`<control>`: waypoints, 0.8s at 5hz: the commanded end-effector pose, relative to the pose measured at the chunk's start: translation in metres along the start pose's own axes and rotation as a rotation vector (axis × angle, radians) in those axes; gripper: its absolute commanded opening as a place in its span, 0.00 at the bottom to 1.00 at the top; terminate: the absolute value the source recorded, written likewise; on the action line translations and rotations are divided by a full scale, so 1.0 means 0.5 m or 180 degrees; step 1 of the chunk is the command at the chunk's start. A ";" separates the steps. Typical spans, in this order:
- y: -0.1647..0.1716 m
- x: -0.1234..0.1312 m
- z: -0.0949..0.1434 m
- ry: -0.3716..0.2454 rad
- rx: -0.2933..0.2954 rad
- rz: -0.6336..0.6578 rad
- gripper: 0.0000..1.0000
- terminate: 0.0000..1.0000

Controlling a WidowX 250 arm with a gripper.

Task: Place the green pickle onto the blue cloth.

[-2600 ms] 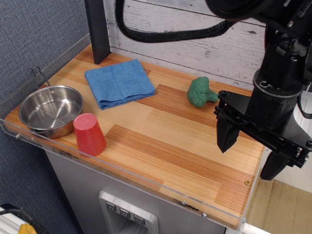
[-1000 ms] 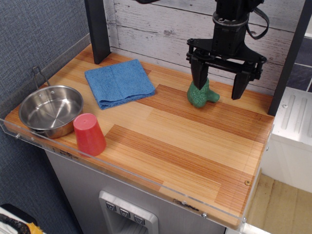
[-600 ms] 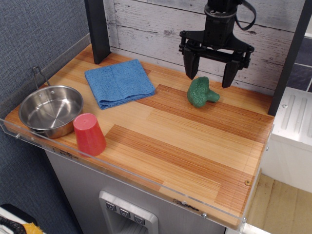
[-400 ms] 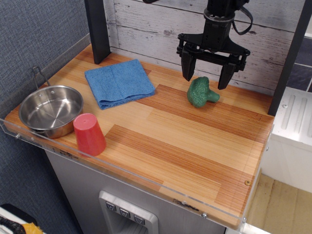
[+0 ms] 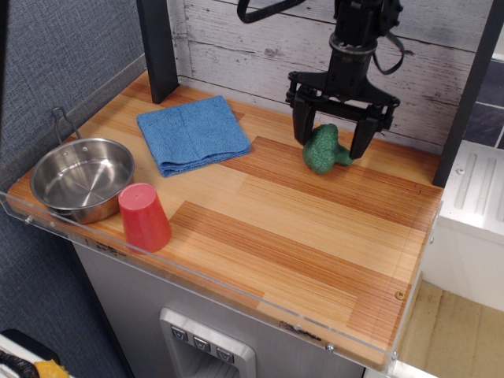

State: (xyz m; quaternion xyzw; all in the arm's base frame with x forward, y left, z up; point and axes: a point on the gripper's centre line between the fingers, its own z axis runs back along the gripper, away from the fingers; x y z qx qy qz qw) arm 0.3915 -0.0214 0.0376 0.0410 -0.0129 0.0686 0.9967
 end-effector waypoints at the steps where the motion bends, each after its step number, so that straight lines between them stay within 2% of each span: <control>1: 0.023 0.020 0.007 -0.0067 -0.0019 0.0110 1.00 0.00; 2: 0.027 0.020 0.005 -0.0080 -0.0033 0.0149 0.00 0.00; 4: 0.033 0.021 0.016 -0.0078 -0.0022 0.0142 0.00 0.00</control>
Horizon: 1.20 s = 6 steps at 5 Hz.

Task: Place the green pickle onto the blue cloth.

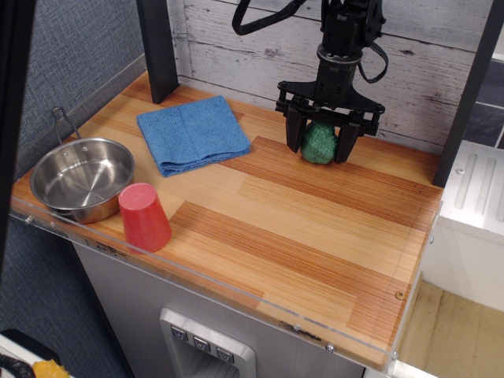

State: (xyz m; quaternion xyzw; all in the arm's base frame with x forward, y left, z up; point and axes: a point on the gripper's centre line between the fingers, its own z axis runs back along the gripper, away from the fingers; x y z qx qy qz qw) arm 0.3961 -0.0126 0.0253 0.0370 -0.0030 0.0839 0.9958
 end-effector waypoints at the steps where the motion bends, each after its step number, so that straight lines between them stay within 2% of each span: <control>1: 0.030 0.002 0.071 -0.0298 0.0023 0.0153 0.00 0.00; 2: 0.052 -0.011 0.099 -0.0308 0.0052 0.0258 0.00 0.00; 3: 0.082 -0.021 0.111 -0.0231 -0.0024 0.0388 0.00 0.00; 4: 0.121 -0.043 0.125 -0.0259 0.0041 0.0588 0.00 0.00; 5: 0.192 -0.069 0.121 -0.0207 0.0133 0.0983 0.00 0.00; 6: 0.239 -0.061 0.115 -0.0252 0.0128 0.1123 0.00 0.00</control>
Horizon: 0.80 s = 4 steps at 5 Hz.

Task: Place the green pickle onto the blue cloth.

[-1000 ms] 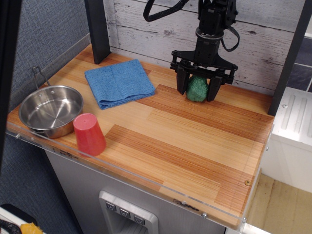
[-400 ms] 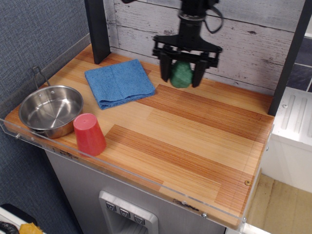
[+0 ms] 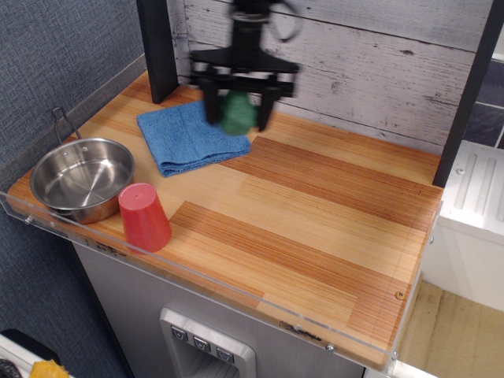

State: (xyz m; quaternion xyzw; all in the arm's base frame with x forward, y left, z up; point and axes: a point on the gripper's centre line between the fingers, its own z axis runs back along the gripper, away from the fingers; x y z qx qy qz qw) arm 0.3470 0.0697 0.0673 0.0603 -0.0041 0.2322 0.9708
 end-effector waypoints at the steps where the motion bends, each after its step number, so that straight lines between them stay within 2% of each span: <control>1: 0.083 0.047 0.026 -0.0192 -0.0021 0.0246 0.00 0.00; 2: 0.108 0.071 0.007 -0.0199 -0.0019 0.0295 0.00 0.00; 3: 0.118 0.074 -0.012 -0.0107 0.0059 0.0275 0.00 0.00; 4: 0.136 0.060 -0.034 -0.0033 0.0039 0.0362 0.00 0.00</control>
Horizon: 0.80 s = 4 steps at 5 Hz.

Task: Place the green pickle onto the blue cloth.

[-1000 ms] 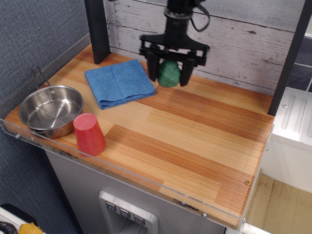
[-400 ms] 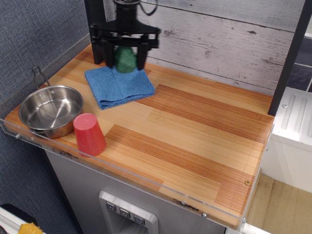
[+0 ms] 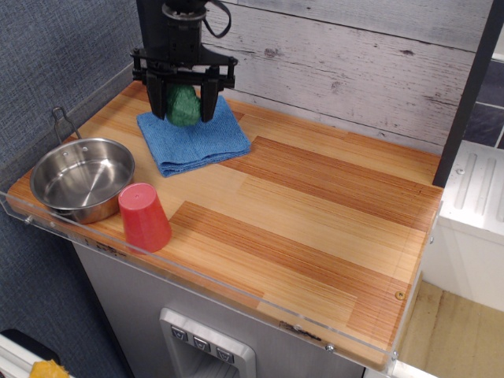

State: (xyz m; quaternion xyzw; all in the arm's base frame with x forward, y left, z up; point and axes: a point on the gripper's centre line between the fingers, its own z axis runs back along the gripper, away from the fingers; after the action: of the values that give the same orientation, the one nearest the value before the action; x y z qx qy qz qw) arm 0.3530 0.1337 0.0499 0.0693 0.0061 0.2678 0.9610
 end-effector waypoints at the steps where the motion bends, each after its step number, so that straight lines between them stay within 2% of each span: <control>1: 0.033 -0.006 0.000 -0.0009 -0.0022 0.0123 0.00 0.00; 2: 0.032 -0.009 -0.008 0.0050 -0.0059 0.0144 1.00 0.00; 3: 0.039 -0.013 -0.010 0.0121 -0.0004 0.0125 1.00 0.00; 4: 0.040 -0.018 0.014 0.0073 -0.0198 0.0038 1.00 0.00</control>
State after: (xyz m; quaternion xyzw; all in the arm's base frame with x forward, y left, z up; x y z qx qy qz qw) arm 0.3375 0.1385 0.0329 0.0314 0.0444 0.2692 0.9616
